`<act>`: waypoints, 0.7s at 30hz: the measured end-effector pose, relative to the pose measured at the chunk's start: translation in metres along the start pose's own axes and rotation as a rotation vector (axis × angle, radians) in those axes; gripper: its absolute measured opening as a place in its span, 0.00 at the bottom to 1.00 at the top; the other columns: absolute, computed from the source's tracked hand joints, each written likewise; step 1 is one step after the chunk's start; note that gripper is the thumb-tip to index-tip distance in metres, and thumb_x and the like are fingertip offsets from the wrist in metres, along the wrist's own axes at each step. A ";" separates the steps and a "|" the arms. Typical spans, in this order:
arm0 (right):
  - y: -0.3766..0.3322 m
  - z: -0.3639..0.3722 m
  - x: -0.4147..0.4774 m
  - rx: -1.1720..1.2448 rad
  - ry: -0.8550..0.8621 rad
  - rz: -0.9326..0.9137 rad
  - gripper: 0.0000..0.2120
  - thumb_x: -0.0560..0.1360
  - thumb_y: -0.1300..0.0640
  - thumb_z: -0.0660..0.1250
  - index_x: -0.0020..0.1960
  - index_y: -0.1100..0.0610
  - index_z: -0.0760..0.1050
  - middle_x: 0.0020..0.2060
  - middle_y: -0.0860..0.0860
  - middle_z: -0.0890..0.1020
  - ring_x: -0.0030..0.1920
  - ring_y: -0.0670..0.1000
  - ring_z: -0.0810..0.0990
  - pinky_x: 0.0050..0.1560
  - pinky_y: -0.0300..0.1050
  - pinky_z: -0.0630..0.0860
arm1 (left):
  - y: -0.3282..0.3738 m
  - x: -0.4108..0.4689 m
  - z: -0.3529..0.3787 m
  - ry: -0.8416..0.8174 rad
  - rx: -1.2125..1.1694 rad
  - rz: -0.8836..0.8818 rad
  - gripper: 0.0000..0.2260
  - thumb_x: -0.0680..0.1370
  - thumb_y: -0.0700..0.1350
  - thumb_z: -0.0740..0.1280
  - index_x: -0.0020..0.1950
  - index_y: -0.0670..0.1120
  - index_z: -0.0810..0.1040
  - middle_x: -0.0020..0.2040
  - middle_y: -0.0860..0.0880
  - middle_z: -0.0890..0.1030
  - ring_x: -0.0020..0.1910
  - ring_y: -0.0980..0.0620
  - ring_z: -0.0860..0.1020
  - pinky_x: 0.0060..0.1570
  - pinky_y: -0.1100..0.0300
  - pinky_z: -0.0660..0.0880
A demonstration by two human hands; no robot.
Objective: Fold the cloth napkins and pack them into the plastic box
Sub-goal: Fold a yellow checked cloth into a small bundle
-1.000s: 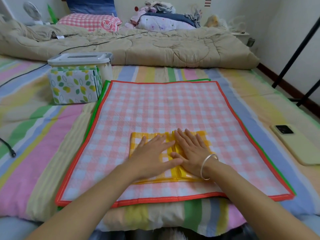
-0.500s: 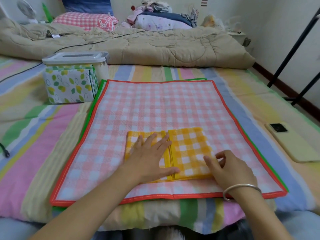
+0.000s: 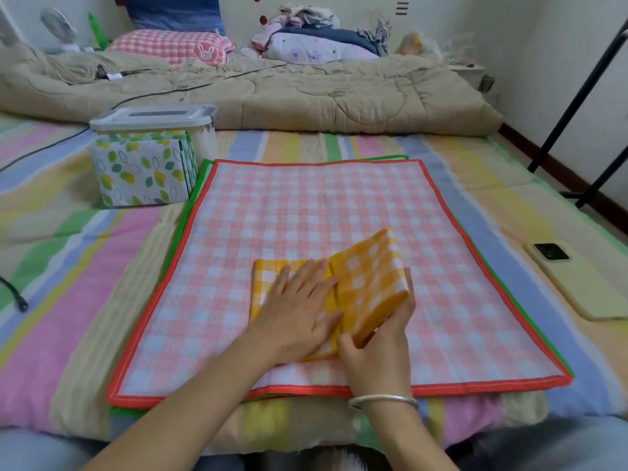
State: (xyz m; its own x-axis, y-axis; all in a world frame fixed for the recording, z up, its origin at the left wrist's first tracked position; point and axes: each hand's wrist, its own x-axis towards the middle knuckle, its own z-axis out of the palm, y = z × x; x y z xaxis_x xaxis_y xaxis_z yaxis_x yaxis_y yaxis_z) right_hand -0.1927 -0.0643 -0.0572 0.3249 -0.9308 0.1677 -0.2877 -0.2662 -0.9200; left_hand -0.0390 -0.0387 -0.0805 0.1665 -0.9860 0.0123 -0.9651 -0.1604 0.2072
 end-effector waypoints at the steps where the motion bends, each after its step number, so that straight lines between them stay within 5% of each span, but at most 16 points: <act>1: -0.003 0.000 -0.002 -0.045 -0.002 -0.020 0.50 0.70 0.63 0.69 0.72 0.35 0.38 0.28 0.48 0.76 0.26 0.46 0.74 0.26 0.35 0.64 | 0.000 0.000 0.000 0.000 -0.013 0.000 0.44 0.71 0.74 0.28 0.82 0.56 0.49 0.82 0.54 0.42 0.79 0.56 0.37 0.77 0.47 0.36; 4: -0.009 -0.002 -0.007 -0.091 -0.033 -0.049 0.53 0.69 0.67 0.66 0.71 0.28 0.35 0.23 0.48 0.71 0.26 0.47 0.74 0.25 0.37 0.67 | -0.002 0.000 -0.002 0.012 -0.046 0.002 0.42 0.72 0.74 0.33 0.81 0.55 0.51 0.82 0.54 0.45 0.80 0.56 0.40 0.77 0.47 0.37; 8: -0.004 -0.003 -0.008 -0.195 -0.115 -0.128 0.58 0.68 0.71 0.62 0.66 0.22 0.31 0.29 0.47 0.73 0.29 0.45 0.73 0.28 0.34 0.68 | -0.002 0.000 -0.002 0.034 -0.094 -0.005 0.38 0.74 0.70 0.41 0.81 0.54 0.52 0.82 0.55 0.48 0.80 0.56 0.42 0.77 0.47 0.39; 11: -0.002 -0.003 -0.006 -0.203 -0.213 -0.192 0.49 0.77 0.66 0.58 0.64 0.18 0.32 0.51 0.44 0.79 0.42 0.39 0.75 0.43 0.27 0.69 | 0.001 -0.001 -0.010 -0.009 -0.151 -0.035 0.39 0.73 0.68 0.39 0.82 0.53 0.46 0.82 0.54 0.49 0.80 0.56 0.42 0.77 0.51 0.35; 13: -0.007 0.000 -0.005 -0.260 -0.342 -0.320 0.33 0.82 0.52 0.50 0.67 0.20 0.35 0.67 0.27 0.64 0.65 0.35 0.67 0.65 0.27 0.62 | 0.005 -0.011 -0.021 -0.093 -0.182 -0.131 0.35 0.78 0.64 0.46 0.82 0.48 0.50 0.82 0.51 0.51 0.80 0.53 0.46 0.75 0.59 0.35; 15: -0.009 0.003 -0.005 -0.383 -0.414 -0.463 0.29 0.80 0.52 0.46 0.74 0.29 0.40 0.70 0.22 0.50 0.73 0.39 0.57 0.70 0.25 0.49 | 0.007 -0.016 -0.031 -0.142 -0.617 -0.380 0.23 0.83 0.47 0.61 0.76 0.41 0.63 0.77 0.44 0.66 0.77 0.46 0.62 0.73 0.61 0.55; 17: -0.001 0.009 -0.001 -0.557 -0.327 -0.642 0.34 0.76 0.64 0.57 0.79 0.46 0.52 0.76 0.37 0.60 0.73 0.51 0.64 0.70 0.31 0.57 | -0.003 -0.010 -0.034 -0.059 -1.236 -0.479 0.12 0.84 0.44 0.59 0.61 0.41 0.78 0.59 0.44 0.83 0.60 0.43 0.79 0.60 0.59 0.75; 19: 0.008 0.018 0.001 -0.676 -0.265 -0.749 0.34 0.73 0.66 0.59 0.77 0.53 0.59 0.74 0.48 0.68 0.69 0.59 0.72 0.65 0.46 0.73 | -0.018 0.000 -0.036 0.065 -1.635 -0.516 0.20 0.84 0.54 0.57 0.59 0.41 0.81 0.56 0.39 0.84 0.54 0.43 0.83 0.59 0.49 0.78; 21: 0.009 0.023 0.001 -0.760 -0.282 -0.784 0.29 0.75 0.62 0.53 0.76 0.53 0.59 0.70 0.50 0.73 0.64 0.62 0.77 0.56 0.52 0.80 | -0.027 0.004 -0.048 0.189 -1.738 -0.546 0.19 0.84 0.53 0.57 0.62 0.42 0.80 0.57 0.40 0.83 0.54 0.46 0.83 0.58 0.48 0.77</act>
State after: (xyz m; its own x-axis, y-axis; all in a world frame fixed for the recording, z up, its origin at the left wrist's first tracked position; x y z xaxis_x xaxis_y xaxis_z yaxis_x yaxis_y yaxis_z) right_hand -0.1746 -0.0618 -0.0737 0.8212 -0.3752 0.4299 -0.3572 -0.9256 -0.1254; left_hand -0.0028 -0.0361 -0.0394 0.4909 -0.8084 -0.3248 0.4562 -0.0791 0.8863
